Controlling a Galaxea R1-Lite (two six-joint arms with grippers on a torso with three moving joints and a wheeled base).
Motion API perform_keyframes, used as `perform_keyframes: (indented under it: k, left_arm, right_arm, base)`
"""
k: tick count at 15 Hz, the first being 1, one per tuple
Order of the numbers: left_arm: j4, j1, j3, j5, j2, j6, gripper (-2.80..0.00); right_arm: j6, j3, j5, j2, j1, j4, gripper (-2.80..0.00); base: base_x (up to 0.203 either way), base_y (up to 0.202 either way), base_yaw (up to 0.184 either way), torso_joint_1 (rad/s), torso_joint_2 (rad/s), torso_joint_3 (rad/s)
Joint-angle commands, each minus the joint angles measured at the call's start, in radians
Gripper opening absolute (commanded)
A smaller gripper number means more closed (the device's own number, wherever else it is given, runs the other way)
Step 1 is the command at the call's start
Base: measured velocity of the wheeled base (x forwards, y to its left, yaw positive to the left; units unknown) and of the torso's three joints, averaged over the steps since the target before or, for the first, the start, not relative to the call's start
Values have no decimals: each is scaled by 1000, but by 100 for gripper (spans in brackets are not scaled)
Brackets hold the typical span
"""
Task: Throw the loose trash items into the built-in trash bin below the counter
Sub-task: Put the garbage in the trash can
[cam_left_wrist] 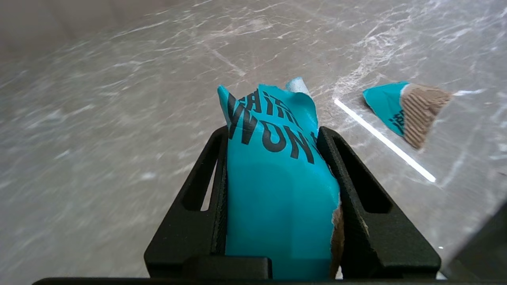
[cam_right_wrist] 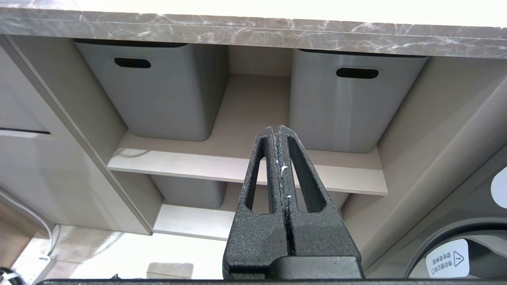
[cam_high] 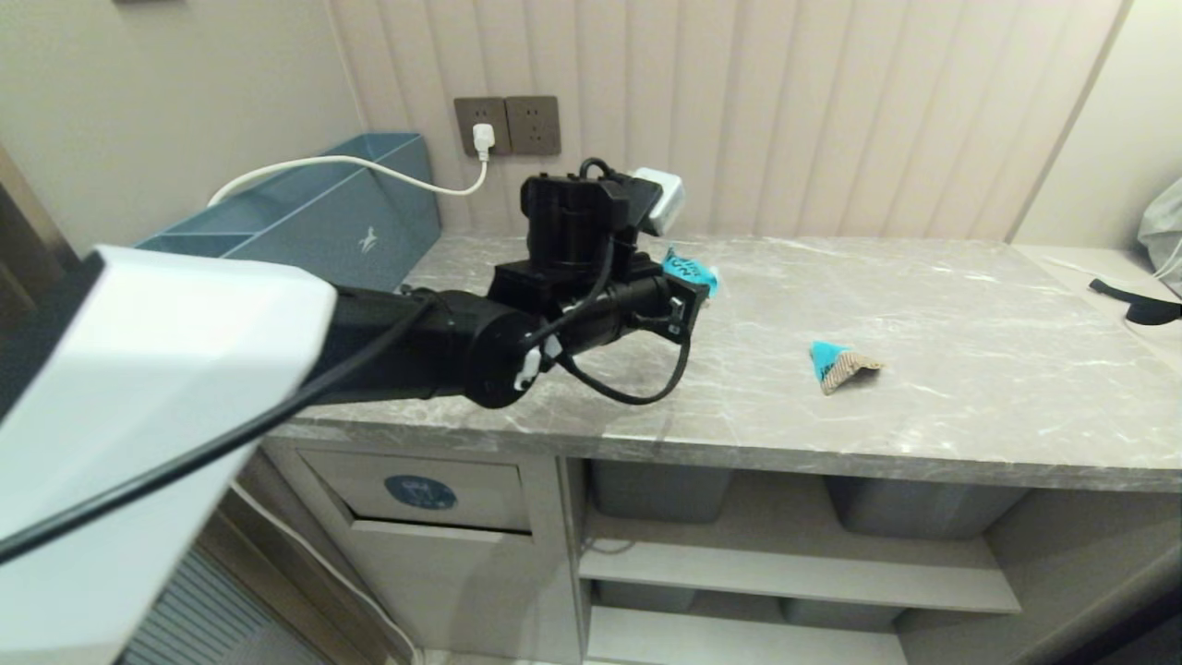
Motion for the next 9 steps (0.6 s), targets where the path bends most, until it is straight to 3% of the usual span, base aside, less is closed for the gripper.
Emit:
perform_keyframes:
  k: [1, 3, 7, 9]
  left_arm:
    - [-3, 21, 111, 4, -169, -21, -280]
    - [-7, 97, 300, 6, -326, -77, -280]
    - [-24, 379, 730, -66, -704, -199, -280]
    - [-27, 470, 916, -90, -879, -267, -280]
  right_arm:
    - [0, 0, 0, -1, 1, 0, -280]
    - [0, 0, 0, -1, 0, 0, -280]
    - [0, 0, 0, -1, 1, 0, -280]
    - [0, 0, 0, -1, 0, 0, -280]
  base:
    - [0, 0, 0, 0, 0, 0]
    - [0, 0, 0, 0, 0, 0]
    - [0, 0, 0, 0, 0, 0]
    - [0, 0, 0, 0, 0, 0]
